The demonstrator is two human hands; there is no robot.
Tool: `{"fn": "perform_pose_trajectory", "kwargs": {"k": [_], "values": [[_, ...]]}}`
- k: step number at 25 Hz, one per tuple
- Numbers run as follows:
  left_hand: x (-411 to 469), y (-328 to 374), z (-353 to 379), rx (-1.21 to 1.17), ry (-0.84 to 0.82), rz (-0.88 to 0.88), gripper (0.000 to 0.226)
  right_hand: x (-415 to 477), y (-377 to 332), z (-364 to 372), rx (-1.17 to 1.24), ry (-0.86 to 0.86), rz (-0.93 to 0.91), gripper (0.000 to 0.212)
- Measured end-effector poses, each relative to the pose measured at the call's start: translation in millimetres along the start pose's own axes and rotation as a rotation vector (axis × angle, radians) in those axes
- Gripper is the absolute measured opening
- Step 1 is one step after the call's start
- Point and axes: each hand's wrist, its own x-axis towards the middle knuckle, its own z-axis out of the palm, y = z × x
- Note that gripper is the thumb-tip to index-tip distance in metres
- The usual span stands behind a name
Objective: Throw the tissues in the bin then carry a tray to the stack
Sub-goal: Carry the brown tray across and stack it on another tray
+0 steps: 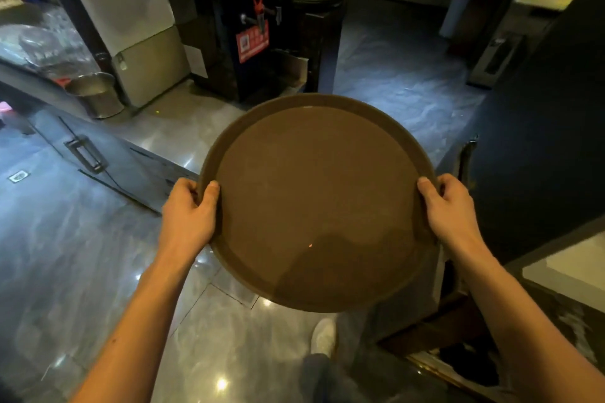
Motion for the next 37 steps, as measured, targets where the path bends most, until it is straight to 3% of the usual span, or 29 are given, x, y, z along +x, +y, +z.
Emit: {"fn": "perform_pose_trajectory", "kwargs": {"k": [10,20,29,37], "values": [[180.6,105.4,127.6,-0.123,0.025,0.040,0.042,233.5,-44.1,24.2,0.131,0.081,-0.027,0.037],[367.1,210.8,253.2,-0.322,0.072,0.057,0.023,476.7,-102.0,47.8,0.272,0.130,0.018,0.036],[521.9,289.3,338.3,-0.482,0.066,0.031,0.010,688.7,-168.9,73.4,0.278,0.051,0.024,0.027],[616.0,328.0,420.3,-0.490,0.224,-0.055,0.019,881.1,-211.3,136.9,0.236,-0.172,-0.123,0.043]]}}
